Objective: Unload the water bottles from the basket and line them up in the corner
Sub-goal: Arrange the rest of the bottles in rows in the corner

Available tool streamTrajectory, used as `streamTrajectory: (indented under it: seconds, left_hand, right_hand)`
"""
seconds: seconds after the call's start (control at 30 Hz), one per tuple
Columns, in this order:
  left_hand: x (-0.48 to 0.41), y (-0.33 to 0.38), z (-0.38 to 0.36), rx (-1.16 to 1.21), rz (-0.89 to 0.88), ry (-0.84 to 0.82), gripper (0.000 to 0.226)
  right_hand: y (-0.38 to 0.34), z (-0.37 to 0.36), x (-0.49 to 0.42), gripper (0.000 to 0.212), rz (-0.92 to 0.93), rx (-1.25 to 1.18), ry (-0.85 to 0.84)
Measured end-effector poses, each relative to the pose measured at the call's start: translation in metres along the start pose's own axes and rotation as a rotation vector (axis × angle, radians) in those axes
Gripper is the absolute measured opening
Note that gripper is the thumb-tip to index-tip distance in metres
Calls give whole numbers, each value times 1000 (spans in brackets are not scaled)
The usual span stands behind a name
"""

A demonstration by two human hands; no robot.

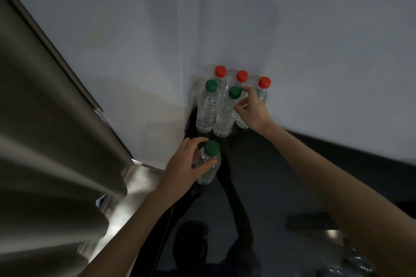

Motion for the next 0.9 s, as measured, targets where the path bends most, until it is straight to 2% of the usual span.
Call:
streamTrajectory:
  seconds: [0.1,0.2,0.27,0.33,0.4,0.47,0.6,0.8,0.9]
  left_hand:
    - [14,-19,-8,119,125,12,49]
    - [29,-41,-17,159,253,-32,44]
    - [36,-51,-23,230,365,-126,39]
    - [40,-54,-30,346,475,-188,37]
    - [41,-51,-34,505,617,-215,41]
    - [39,-52,-37,687,753,-252,47]
    - [34,-58,-46,1023,854,-265,53]
    - [7,-32,-57,1178,1016,-261,32]
    - [-13,-20,-71,1287,1031,-266,32]
  right_hand:
    - [-12,4,38,37,61,-50,0]
    - [-28,-2,79,21,220,-12,-192]
    - [-35,-9,98,31,270,108,-351]
    - [-37,-18,108,43,289,276,-434]
    - [-36,-23,111,44,311,387,-416]
    - [-35,-26,109,35,336,406,-360]
    - [-31,-30,107,32,353,365,-336]
    - [-26,-16,97,29,232,257,-262]
    - [-21,0,84,24,150,155,-171]
Point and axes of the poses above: each hand's wrist, its own x-axis away from the middle knuckle, its own z-axis out of the back of the hand, y = z × x, the point moved 1 cm from there along -x, towards the middle knuckle, and after that the axes turned 7 degrees about -x, right-handed, at the moved point
